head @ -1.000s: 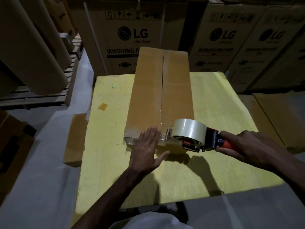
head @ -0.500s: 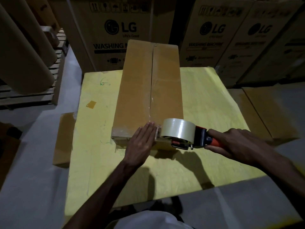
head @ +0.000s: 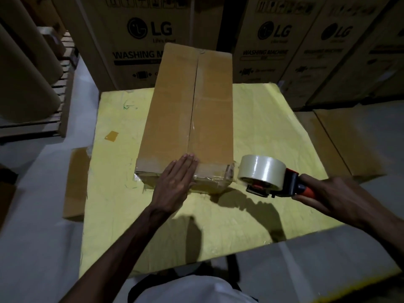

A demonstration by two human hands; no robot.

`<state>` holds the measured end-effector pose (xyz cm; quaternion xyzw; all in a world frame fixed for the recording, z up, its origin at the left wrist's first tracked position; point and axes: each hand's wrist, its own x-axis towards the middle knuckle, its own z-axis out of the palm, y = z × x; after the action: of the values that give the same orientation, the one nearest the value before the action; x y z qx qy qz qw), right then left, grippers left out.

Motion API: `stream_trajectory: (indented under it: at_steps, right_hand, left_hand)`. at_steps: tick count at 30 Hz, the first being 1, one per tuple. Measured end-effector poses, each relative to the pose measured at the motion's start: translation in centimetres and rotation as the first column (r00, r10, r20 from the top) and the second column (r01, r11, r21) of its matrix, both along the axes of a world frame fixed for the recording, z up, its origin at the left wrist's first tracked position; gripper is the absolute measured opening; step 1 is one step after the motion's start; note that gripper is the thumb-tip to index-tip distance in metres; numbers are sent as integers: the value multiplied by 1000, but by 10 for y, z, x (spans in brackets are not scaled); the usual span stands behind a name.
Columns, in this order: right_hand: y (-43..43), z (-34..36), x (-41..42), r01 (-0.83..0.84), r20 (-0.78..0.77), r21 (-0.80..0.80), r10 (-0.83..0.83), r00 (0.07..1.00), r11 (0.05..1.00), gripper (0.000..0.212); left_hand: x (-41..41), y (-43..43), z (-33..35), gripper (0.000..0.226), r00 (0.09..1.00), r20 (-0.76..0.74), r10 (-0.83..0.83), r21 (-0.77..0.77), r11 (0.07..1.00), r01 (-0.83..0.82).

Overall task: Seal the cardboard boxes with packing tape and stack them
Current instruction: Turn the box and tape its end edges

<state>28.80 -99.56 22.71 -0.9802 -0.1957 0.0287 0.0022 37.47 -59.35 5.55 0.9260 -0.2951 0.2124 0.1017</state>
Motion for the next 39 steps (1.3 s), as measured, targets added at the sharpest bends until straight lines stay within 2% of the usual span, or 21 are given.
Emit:
stream_trajectory:
  at_steps: [3, 7, 11, 14, 21, 25, 27, 30, 34, 37, 39]
  right_hand:
    - [1, -10, 1, -6, 28, -60, 8, 1000, 998, 46]
    - [-6, -15, 2, 24, 19, -54, -23, 1000, 998, 50]
    - [-18, -25, 8, 28, 38, -56, -26, 999, 998, 52]
    - [-25, -37, 12, 53, 22, 26, -54, 998, 998, 55]
    - [-33, -103, 15, 166, -98, 203, -149, 984, 965, 38]
    - [-24, -145, 9, 238, -101, 408, -215, 971, 882, 49]
    - [-19, -164, 8, 247, -70, 465, -243, 968, 850, 48]
    - [-11, -187, 6, 285, -107, 551, -272, 956, 785, 43]
    - [-1, -195, 9, 281, -140, 617, -249, 958, 735, 25]
    - [5, -203, 10, 305, -158, 651, -269, 950, 695, 40]
    - [6, -206, 11, 342, -207, 648, -274, 939, 680, 41]
  left_hand:
    - [-9, -13, 1, 80, 999, -26, 29, -5, 1000, -30]
    - [-25, -38, 0, 113, 997, -75, 29, 63, 998, -24]
    - [-37, -69, 2, 91, 996, -94, 4, 46, 999, 1]
    - [-41, -86, 3, 83, 995, -81, 55, 2, 998, -55]
    - [-46, -93, -11, 74, 996, 16, 89, 8, 996, -90]
    - [-43, -102, -9, 68, 990, 39, 132, -10, 991, -132]
    - [-43, -104, -11, 65, 988, 49, 146, -4, 989, -146]
    - [-43, -104, -15, 66, 983, 76, 168, 17, 985, -169]
    - [-41, -102, -15, 69, 982, 39, 185, 26, 982, -187]
    - [-40, -100, -13, 71, 982, 4, 189, 16, 982, -189]
    - [-40, -100, -11, 71, 980, 32, 197, -4, 980, -197]
